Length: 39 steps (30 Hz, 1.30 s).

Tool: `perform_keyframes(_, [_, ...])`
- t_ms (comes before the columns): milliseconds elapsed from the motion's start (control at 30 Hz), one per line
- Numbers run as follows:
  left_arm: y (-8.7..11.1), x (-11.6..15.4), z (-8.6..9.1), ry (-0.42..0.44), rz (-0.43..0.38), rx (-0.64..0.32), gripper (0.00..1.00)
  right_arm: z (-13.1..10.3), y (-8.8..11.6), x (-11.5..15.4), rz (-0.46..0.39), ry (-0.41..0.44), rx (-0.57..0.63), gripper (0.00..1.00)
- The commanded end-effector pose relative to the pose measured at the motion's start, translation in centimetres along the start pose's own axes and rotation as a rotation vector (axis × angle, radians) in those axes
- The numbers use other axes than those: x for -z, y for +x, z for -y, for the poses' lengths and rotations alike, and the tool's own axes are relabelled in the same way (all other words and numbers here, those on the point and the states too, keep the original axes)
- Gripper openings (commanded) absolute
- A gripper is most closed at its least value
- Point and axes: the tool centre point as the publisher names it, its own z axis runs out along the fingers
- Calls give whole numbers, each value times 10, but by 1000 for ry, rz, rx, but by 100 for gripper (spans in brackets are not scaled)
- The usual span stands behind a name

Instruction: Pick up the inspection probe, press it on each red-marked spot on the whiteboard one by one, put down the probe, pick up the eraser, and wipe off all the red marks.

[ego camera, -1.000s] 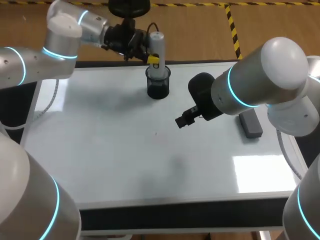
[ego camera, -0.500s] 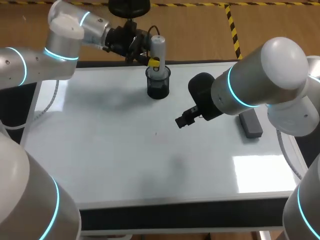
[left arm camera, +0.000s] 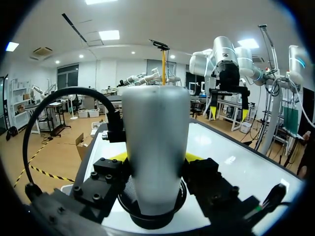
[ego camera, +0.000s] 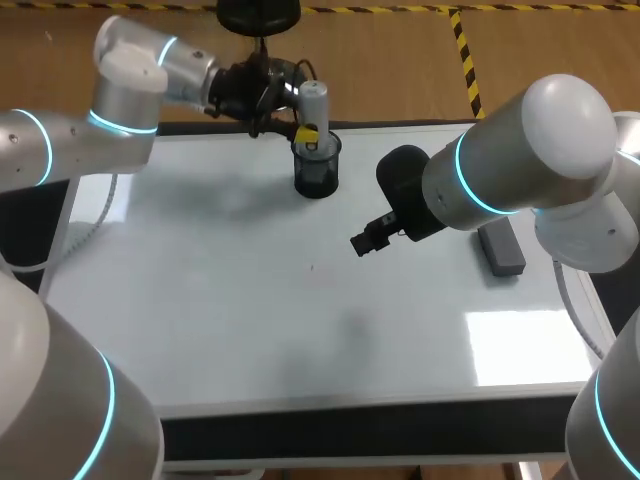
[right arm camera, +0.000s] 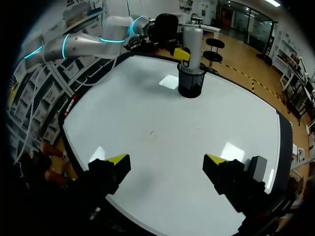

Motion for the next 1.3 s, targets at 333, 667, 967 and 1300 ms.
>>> perform_keyframes(333, [2, 0, -9, -7, 22, 0, 0, 0, -1, 1, 0, 2, 1, 100])
perform_keyframes(667, [3, 0, -12, -15, 34, 2, 27, 0, -1, 1, 0, 2, 1, 100])
perform_keyframes(967, [1, -1, -16, -4, 47, 1, 38, 0, -1, 1, 0, 2, 1, 100])
perform_keyframes(1300, [1, -2, -15, 3, 49, 3, 100, 0, -1, 1, 0, 2, 1, 100])
